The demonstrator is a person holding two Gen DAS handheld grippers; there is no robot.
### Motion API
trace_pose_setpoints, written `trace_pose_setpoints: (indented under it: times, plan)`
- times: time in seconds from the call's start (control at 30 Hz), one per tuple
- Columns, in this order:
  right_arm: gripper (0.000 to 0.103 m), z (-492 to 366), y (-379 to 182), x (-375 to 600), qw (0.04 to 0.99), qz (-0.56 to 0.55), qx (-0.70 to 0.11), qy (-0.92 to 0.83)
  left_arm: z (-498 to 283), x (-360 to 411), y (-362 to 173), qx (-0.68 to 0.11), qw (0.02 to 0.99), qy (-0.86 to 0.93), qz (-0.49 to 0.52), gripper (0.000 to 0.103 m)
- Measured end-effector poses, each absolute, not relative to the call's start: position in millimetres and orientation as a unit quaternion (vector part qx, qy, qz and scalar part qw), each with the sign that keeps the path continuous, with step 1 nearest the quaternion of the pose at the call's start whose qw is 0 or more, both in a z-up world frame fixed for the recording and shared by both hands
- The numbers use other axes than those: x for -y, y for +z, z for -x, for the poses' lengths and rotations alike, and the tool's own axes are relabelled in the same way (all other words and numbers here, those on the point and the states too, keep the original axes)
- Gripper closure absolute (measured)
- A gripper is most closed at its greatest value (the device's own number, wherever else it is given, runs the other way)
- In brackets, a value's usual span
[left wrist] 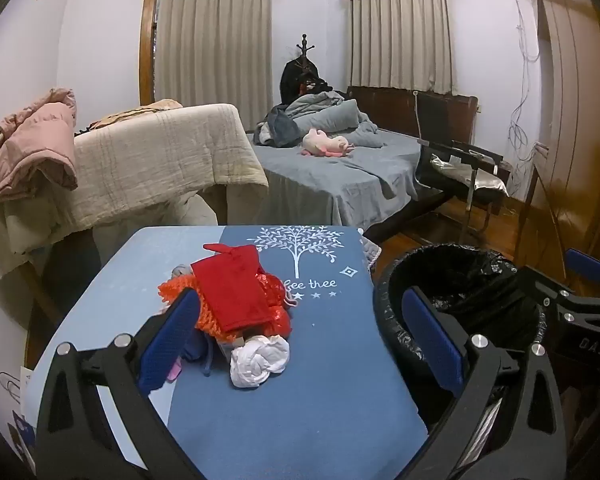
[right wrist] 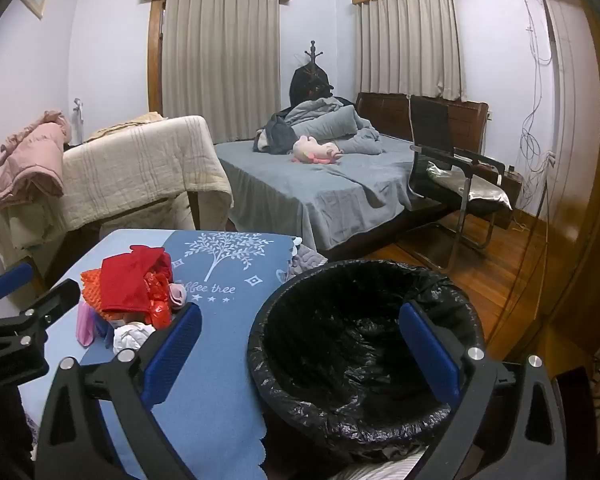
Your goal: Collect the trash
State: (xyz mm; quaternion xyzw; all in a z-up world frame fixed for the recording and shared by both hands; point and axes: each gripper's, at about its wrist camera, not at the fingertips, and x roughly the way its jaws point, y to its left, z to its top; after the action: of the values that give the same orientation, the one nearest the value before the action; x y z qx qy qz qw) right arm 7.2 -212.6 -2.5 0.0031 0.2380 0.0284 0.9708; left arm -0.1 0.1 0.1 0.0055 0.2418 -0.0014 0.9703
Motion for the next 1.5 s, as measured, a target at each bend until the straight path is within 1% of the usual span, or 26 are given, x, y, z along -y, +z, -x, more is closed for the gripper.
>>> trace_pose_setpoints:
  times: [1.5]
  plan:
    - [0.006,-9.0,-4.3,210.2,0.970,-0.005,-0.242,0.029,0.0,-0.3,0.1,-0.241,0.971,-0.002,-0.003,0.005]
